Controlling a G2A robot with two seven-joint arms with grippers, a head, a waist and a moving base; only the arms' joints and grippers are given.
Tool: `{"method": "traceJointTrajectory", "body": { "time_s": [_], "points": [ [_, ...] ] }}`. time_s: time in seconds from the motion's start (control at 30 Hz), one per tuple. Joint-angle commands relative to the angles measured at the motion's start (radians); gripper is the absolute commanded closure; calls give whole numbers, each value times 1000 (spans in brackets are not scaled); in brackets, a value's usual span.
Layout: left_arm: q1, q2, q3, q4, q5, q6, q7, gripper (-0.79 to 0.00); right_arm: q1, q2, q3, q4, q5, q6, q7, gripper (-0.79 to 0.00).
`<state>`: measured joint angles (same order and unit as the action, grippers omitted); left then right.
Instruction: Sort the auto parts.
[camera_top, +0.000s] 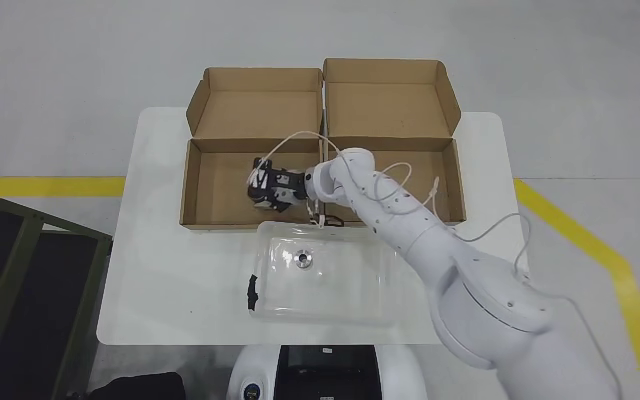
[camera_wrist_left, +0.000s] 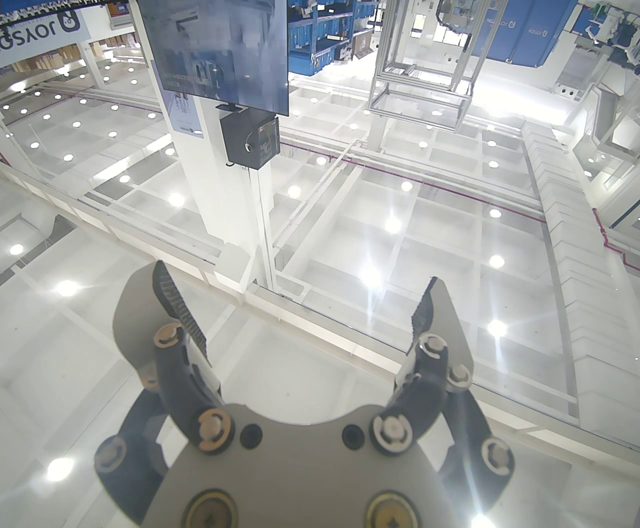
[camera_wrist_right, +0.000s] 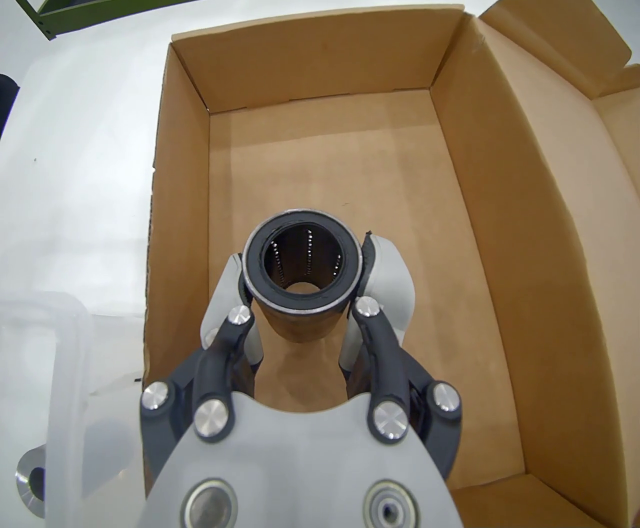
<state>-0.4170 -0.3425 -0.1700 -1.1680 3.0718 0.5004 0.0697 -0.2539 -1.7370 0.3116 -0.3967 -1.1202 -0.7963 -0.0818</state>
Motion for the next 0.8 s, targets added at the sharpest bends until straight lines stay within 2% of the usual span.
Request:
{"method": "traceJointTrajectory", "body": {
  "time_s": [0.0,0.07,0.4,0.6,0.77],
  "points": [
    [0,0,0,0,0,0,0,-785,3,-5,2,13,-5,-4,-7,-720],
    [0,0,0,0,0,0,0,-785,10,-8,7,24,-8,-14,-14,-785],
    [0,0,0,0,0,0,0,-785,78,9,47,-29,-40,-76,-81,-785],
    [0,0,0,0,0,0,0,-785,93,53,80,-116,-92,-88,-116,-785],
    [0,0,0,0,0,0,0,-785,69,111,130,-215,-120,-114,-118,-785]
  ]
}}
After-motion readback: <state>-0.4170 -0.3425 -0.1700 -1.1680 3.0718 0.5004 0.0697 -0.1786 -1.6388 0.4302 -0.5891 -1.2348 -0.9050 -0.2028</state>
